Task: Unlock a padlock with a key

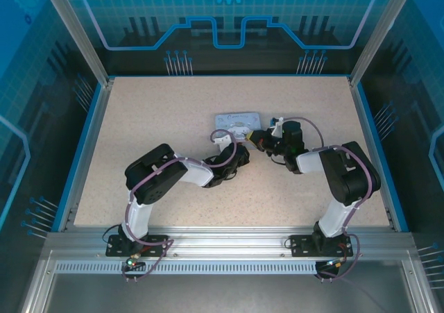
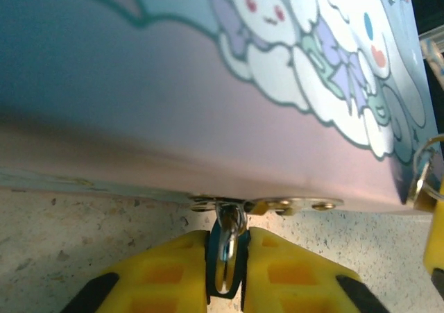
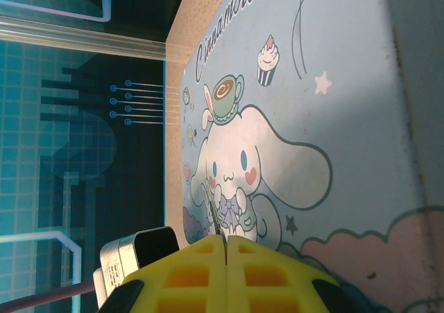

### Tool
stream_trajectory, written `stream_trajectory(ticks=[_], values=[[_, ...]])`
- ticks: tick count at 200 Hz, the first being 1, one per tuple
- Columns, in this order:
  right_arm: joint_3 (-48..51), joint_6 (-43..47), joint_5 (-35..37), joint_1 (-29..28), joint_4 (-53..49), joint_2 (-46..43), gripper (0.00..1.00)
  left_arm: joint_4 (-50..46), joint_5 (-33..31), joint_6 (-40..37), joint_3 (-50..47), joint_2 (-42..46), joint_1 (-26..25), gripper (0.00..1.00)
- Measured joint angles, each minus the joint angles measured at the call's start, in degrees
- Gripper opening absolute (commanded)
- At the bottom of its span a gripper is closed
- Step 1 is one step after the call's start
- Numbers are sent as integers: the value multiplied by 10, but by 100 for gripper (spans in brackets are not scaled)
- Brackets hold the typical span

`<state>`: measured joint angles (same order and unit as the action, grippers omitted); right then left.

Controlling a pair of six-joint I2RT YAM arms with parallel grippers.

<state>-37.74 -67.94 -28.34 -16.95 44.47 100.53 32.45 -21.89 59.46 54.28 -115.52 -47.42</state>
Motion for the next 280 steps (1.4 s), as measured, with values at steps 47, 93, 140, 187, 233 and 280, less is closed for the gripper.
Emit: stream_trajectory(ticks=[47, 93, 140, 187, 233, 280], values=[[0, -2, -1, 0, 0, 0, 0, -9, 22, -11, -2, 9, 7, 0], [1, -6, -9, 0, -42, -44, 0, -19, 121, -9, -14, 28, 42, 0], [26, 12, -18, 0, -87, -178, 0, -47, 230, -9, -20, 53, 81, 0], [123, 14, -22, 0, -96, -236, 0, -41, 298, 17, -47, 77, 104, 0], [176, 14, -21, -11, -97, -237, 0, -17, 333, 46, -58, 79, 115, 0], [197, 6, -16, -25, -51, -201, 0, 47, 362, 92, -75, 80, 120, 0]])
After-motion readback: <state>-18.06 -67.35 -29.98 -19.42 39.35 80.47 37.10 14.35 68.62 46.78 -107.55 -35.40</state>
